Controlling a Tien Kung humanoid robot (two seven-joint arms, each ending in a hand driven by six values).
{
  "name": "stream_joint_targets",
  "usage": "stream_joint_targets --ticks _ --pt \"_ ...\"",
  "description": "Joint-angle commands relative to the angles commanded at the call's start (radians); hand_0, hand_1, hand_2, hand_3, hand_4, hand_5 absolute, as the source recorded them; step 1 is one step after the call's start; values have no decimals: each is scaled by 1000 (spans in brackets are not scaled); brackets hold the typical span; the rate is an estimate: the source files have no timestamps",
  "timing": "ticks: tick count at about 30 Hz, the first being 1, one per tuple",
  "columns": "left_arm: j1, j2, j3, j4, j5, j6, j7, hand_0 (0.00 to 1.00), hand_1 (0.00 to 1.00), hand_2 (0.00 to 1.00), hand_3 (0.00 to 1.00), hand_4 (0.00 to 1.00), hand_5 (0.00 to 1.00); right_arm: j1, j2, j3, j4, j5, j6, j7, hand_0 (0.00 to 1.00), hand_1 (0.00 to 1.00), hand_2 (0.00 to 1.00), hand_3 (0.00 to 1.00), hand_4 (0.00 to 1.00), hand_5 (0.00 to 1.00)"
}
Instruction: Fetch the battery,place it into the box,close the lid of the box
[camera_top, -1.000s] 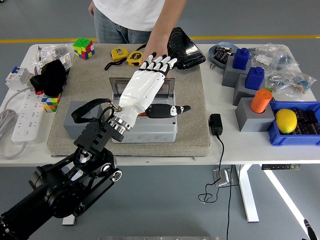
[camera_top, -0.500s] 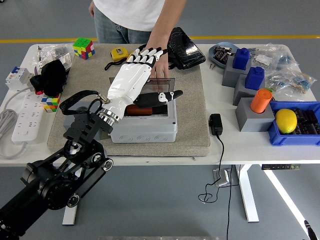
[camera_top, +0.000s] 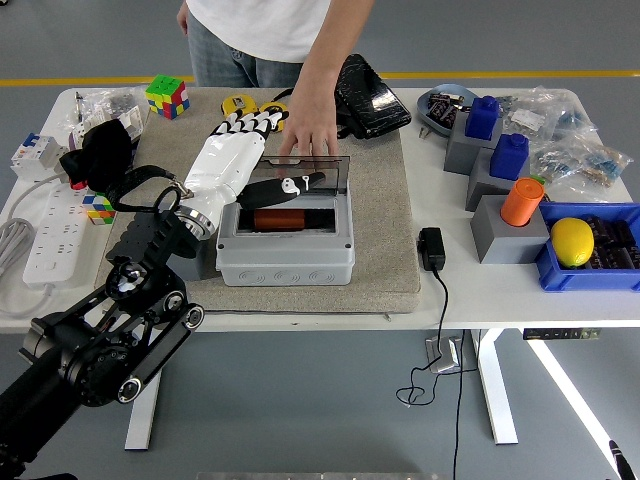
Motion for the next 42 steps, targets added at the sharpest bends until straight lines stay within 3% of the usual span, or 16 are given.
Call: stream_joint_targets --ticks 3,11,12,15,23,24,29,30,35,36,42 --pt "2 7 -8 -12 0 6 -4 855 738 776 830 998 998 0 1 3 0 -2 0 -1 822 767 748 794 998 998" --pt "11 20 -30 -15 -9 -35 4 829 767 776 821 998 998 3 2 2 0 2 -1 1 822 767 748 793 998 998" --pt "13 23 -33 -17 -15 -42 5 778 736 745 763 998 998 2 2 3 0 1 -1 1 822 767 748 793 998 998" --pt "19 28 -38 -19 -29 -64 12 778 736 745 763 998 998 0 2 7 0 -3 0 -1 822 767 748 793 998 998" --pt "46 53 -36 -45 -59 -79 15 768 732 739 754 998 998 4 1 7 0 1 -1 2 822 767 748 793 998 998" --pt "52 58 -38 -56 -60 -74 14 604 633 632 684 998 998 4 1 8 0 1 0 2 822 767 748 793 998 998" --pt "79 79 -52 -116 -66 -69 19 604 633 632 684 998 998 2 2 15 0 -3 0 1 822 767 748 793 998 998" --pt "85 86 -52 -130 -72 -76 25 372 418 491 611 998 998 1 2 15 0 -3 0 1 822 767 748 793 998 998" --pt "95 105 -52 -160 -90 -135 75 372 418 491 611 998 998 3 1 13 0 0 0 2 822 767 748 793 998 998" --pt "96 106 -53 -161 -92 -144 82 347 339 446 597 998 998 4 1 12 0 0 0 3 823 767 748 793 998 998" --pt "113 123 -55 -201 -142 -253 161 343 313 446 603 998 998 3 0 14 0 -2 0 1 822 767 748 793 998 998"
